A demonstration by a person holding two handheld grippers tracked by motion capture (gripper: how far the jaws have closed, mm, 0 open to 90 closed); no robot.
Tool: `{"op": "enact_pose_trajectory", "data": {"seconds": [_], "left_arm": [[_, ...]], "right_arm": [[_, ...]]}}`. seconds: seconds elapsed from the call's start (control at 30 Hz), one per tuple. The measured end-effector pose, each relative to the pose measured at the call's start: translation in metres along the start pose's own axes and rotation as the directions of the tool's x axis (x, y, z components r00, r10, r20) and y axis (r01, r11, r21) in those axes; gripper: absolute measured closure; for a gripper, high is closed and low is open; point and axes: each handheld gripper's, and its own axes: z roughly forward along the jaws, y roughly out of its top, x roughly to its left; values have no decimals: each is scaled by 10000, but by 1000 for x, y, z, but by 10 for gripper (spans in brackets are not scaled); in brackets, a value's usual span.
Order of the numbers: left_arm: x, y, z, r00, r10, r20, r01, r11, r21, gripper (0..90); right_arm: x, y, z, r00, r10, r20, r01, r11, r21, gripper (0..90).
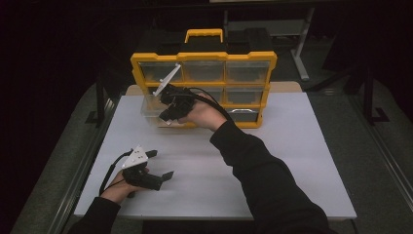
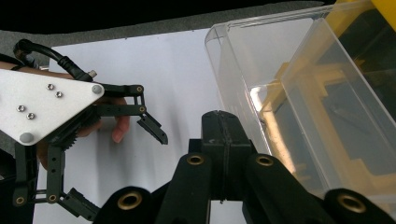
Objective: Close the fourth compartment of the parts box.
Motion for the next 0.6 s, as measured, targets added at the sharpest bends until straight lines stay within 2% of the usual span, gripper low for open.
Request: {"op": "enact_pose_trajectory", "data": {"seconds": [0.6], "left_arm": [[0, 0, 0, 10000, 3, 9, -3, 10000, -5, 0]], "right_arm": [[-9, 2, 1, 9997, 206, 125, -204, 9996, -181, 891]]}}
